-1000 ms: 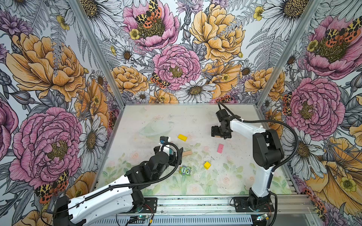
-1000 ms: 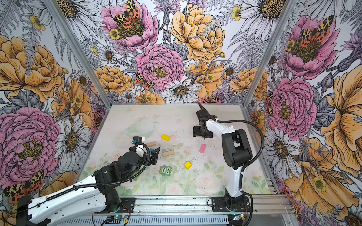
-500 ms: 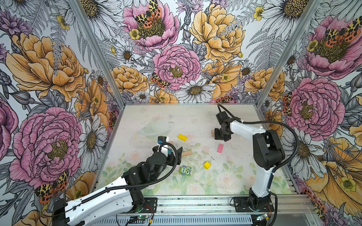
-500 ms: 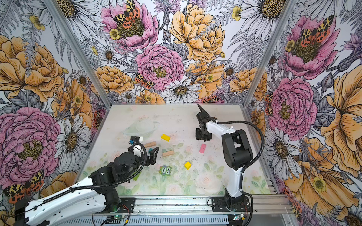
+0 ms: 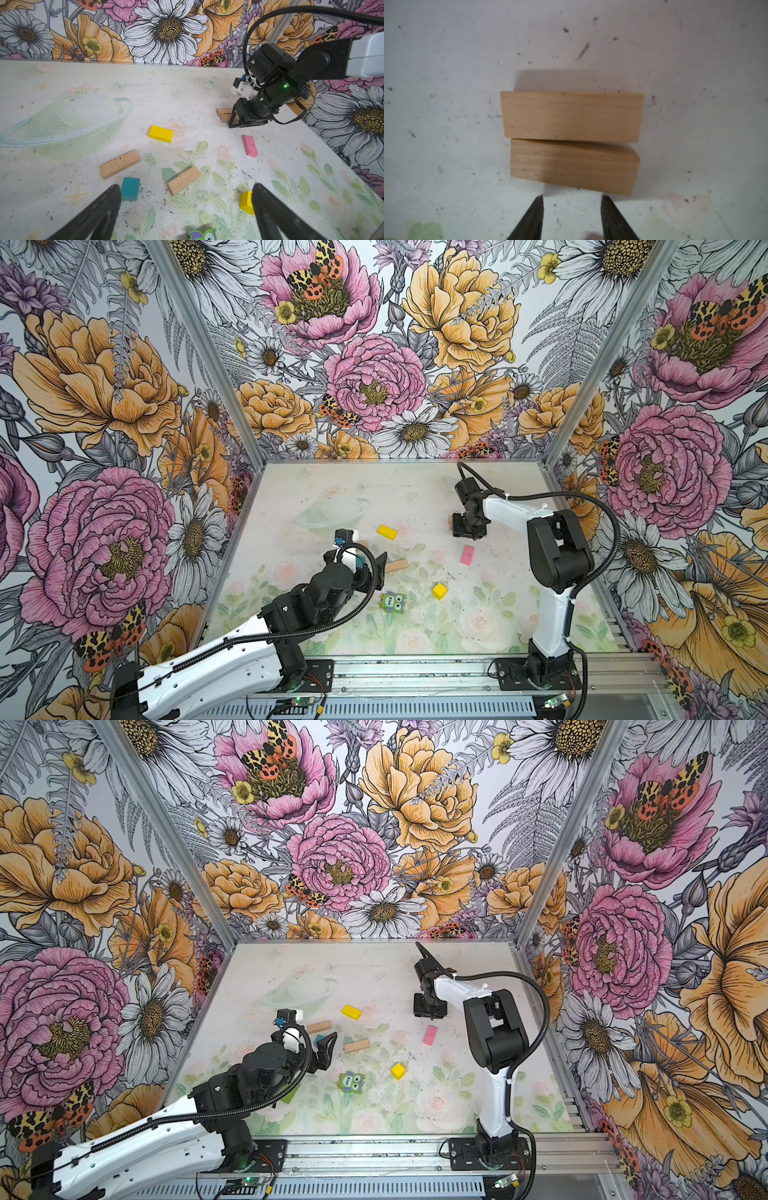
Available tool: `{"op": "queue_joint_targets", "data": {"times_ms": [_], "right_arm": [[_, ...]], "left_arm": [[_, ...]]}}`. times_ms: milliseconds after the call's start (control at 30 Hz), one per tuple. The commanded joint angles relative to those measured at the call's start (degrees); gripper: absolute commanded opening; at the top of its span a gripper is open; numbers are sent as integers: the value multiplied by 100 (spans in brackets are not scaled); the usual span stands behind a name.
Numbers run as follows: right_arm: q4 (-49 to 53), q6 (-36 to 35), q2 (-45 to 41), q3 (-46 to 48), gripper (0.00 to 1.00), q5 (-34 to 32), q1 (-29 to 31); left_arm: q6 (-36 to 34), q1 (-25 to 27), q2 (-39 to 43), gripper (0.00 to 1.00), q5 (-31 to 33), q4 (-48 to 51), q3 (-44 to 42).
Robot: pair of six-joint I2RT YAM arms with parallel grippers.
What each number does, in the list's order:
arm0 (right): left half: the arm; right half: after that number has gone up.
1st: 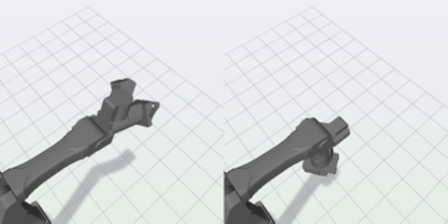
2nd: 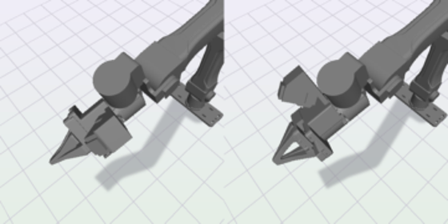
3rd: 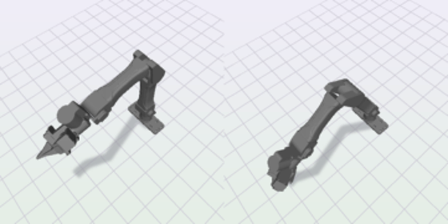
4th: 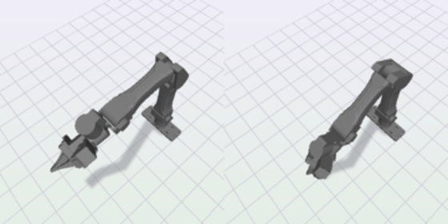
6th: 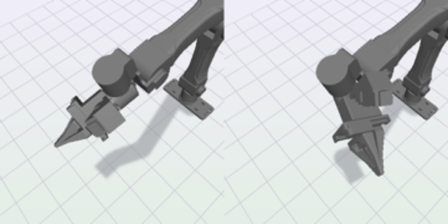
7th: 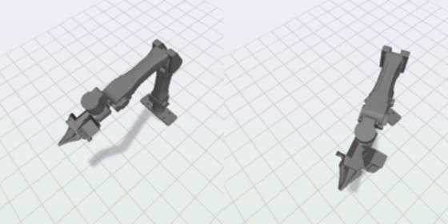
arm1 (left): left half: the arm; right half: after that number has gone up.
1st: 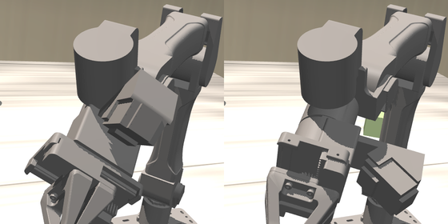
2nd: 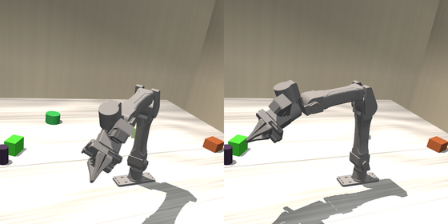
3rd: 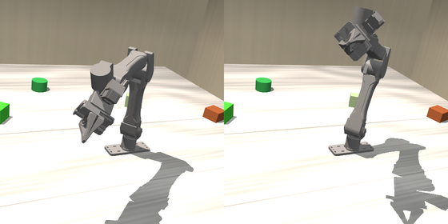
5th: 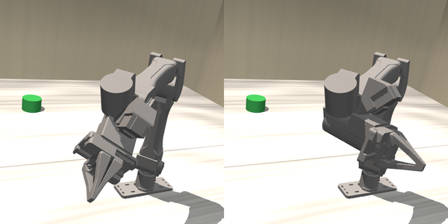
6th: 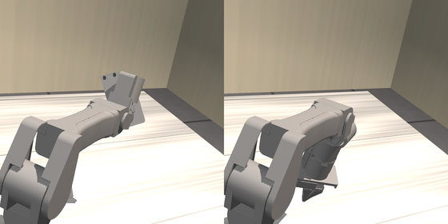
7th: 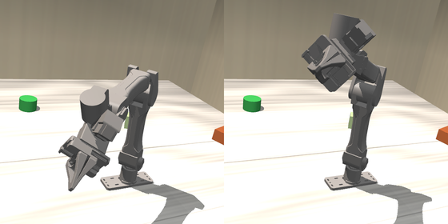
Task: Build the wood block tower
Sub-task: 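Open the right gripper and lift it off the two-block stack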
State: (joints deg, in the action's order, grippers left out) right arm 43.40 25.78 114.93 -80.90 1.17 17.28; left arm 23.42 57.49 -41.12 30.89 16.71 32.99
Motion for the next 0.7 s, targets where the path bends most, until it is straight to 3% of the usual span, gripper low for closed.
{"op": "queue_joint_targets", "data": {"times_ms": [0,667], "right_arm": [[-87,-73,188,-236,47,-33,-27],[2,-73,287,-456,50,225,-68]], "left_arm": [[-153,-28,8,99,14,-27,159],[-211,-115,-194,99,-41,-54,190]]}}
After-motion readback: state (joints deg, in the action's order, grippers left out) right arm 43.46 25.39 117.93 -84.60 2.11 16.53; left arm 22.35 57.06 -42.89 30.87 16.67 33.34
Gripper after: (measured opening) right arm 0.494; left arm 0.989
